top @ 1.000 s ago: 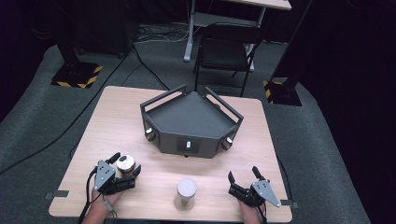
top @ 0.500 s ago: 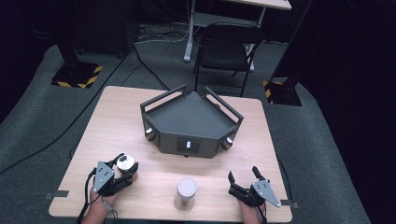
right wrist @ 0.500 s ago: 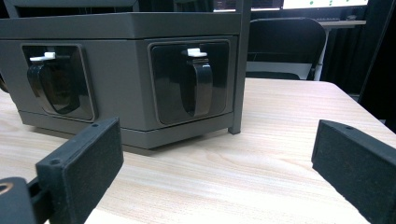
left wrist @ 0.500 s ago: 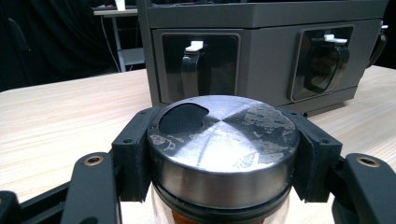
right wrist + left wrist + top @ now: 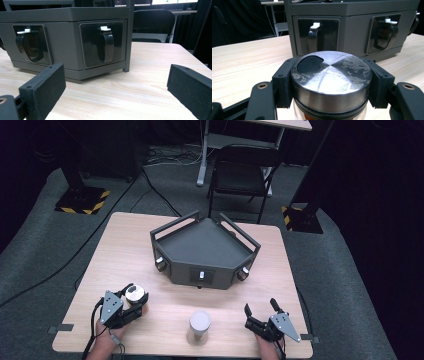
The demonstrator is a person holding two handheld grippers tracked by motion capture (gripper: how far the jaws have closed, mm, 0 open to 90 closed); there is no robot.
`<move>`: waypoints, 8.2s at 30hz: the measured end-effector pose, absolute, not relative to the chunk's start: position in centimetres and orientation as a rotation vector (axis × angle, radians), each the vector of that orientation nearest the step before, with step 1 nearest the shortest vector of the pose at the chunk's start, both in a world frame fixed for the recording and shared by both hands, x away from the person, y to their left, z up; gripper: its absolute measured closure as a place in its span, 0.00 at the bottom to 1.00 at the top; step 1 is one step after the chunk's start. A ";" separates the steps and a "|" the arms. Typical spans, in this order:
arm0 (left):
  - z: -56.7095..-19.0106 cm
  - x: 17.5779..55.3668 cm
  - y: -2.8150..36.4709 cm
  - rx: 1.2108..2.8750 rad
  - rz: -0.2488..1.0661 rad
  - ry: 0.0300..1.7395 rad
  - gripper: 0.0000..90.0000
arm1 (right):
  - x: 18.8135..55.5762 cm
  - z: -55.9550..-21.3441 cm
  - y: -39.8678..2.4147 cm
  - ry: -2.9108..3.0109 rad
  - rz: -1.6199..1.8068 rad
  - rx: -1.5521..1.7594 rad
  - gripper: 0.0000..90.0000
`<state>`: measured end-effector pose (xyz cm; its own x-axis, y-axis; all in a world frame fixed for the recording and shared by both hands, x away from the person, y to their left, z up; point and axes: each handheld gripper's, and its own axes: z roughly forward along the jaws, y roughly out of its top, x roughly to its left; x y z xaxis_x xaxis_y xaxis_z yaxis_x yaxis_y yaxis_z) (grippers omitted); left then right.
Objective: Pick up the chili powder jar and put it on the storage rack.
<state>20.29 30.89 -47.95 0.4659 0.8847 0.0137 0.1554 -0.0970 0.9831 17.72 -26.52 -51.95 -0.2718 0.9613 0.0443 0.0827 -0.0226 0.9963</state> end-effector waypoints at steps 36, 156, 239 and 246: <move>-37.0 23.3 25.9 1.648 0.701 0.759 0.39 | 17.9 -51.8 -26.7 1.470 1.406 1.155 0.01; -35.2 37.7 16.0 1.628 0.775 0.912 0.39 | 18.1 -51.9 -27.6 1.445 1.468 1.213 0.01; -47.8 23.7 26.0 1.434 0.773 0.841 0.01 | 18.4 -51.9 -28.3 1.442 1.511 1.249 0.00; -49.6 22.6 26.8 1.458 0.794 0.869 0.01 | 18.4 -51.9 -28.3 1.444 1.509 1.244 0.00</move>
